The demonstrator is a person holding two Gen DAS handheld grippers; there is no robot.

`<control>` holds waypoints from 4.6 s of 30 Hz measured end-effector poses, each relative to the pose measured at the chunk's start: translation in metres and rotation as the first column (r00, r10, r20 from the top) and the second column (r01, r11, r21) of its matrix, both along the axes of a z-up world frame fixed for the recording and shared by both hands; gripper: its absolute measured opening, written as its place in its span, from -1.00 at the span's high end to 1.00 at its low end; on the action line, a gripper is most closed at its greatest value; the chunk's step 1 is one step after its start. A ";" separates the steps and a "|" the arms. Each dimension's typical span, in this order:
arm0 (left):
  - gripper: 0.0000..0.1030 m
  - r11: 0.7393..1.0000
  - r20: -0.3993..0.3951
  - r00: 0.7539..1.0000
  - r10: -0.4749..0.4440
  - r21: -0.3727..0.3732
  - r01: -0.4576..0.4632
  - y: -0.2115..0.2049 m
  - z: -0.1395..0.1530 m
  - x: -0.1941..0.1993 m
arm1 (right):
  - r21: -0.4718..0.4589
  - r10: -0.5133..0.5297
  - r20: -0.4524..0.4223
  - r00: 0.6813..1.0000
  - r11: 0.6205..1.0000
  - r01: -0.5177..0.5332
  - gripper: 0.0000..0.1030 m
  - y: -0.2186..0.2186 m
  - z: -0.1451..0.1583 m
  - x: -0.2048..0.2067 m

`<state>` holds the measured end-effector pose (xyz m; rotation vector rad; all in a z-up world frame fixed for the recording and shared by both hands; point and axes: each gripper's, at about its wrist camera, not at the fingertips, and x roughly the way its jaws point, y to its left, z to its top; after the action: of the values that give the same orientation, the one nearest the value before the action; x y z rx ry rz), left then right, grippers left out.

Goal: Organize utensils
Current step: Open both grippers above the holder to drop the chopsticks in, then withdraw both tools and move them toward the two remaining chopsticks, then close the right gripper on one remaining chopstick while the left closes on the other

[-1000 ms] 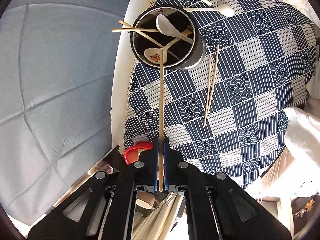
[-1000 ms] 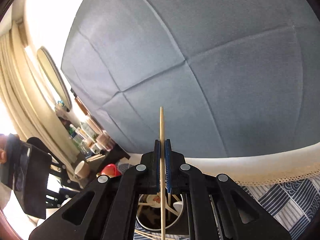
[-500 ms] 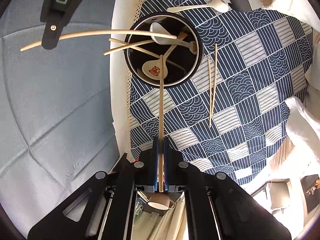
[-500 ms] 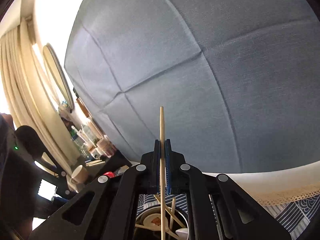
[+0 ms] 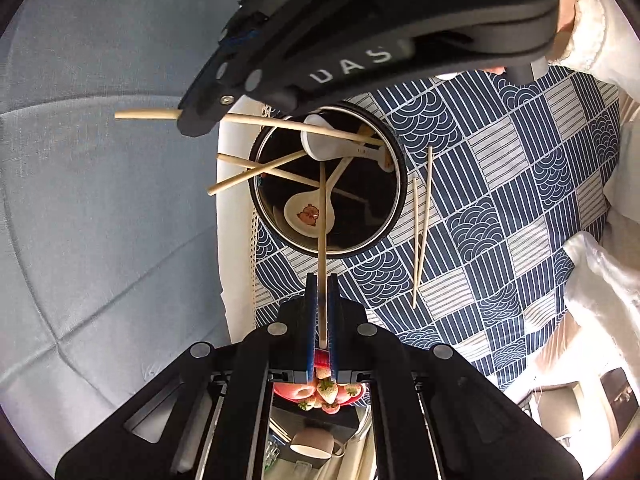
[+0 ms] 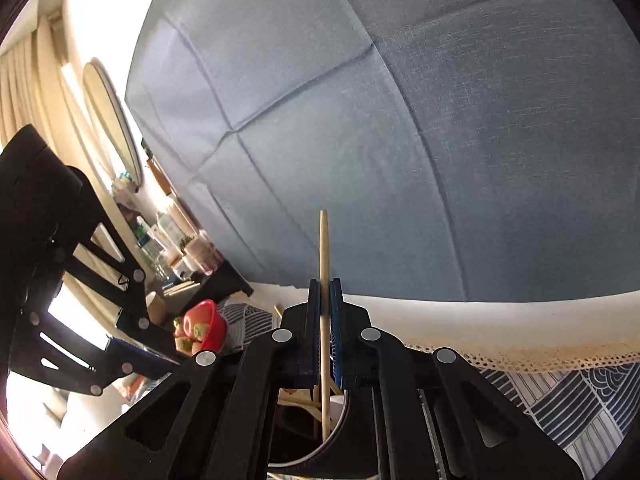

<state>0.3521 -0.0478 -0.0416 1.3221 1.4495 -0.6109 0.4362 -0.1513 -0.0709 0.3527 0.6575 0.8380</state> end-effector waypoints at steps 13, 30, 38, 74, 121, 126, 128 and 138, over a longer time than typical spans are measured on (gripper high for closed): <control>-0.29 0.996 0.130 0.991 0.039 -0.079 -0.029 0.010 0.024 -0.009 | -0.070 -0.127 -0.007 0.992 0.990 0.126 -0.13 -0.039 0.011 -0.026; -0.58 0.894 0.180 0.909 0.375 -0.330 -0.304 0.066 0.032 -0.068 | -0.254 -0.138 0.013 0.990 0.957 0.137 -0.65 -0.057 0.020 -0.064; -0.60 0.775 0.118 0.822 0.557 -0.431 -0.463 0.101 0.015 -0.103 | -0.374 -0.068 0.018 0.998 0.925 0.070 -0.71 -0.043 0.014 -0.093; -0.80 0.587 -0.096 0.796 0.597 -0.624 -0.516 0.163 -0.091 -0.082 | -0.518 -0.252 -0.171 0.953 0.845 0.131 -0.73 0.013 -0.048 -0.141; -0.92 0.741 -0.042 0.936 0.350 -0.599 -0.304 0.126 -0.187 -0.040 | -0.624 -0.584 -0.443 0.680 0.745 0.234 -0.73 0.089 -0.150 -0.130; -0.92 0.748 -0.045 0.938 0.343 -0.591 -0.302 0.125 -0.187 -0.041 | -0.662 -0.641 -0.455 0.618 0.708 0.246 -0.73 0.091 -0.157 -0.128; -0.92 0.746 -0.043 0.937 0.348 -0.592 -0.304 0.124 -0.187 -0.040 | -0.671 -0.665 -0.456 0.591 0.693 0.263 -0.73 0.093 -0.158 -0.127; -0.46 0.723 -0.038 0.935 0.352 -0.623 -0.298 0.132 -0.181 -0.060 | -0.740 -0.731 -0.412 0.544 0.616 0.268 -0.39 0.120 -0.161 -0.120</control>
<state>0.2918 0.0842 -0.2224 0.5412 1.2147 -0.7065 0.3165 -0.0309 -0.2318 0.2439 1.3996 -0.1998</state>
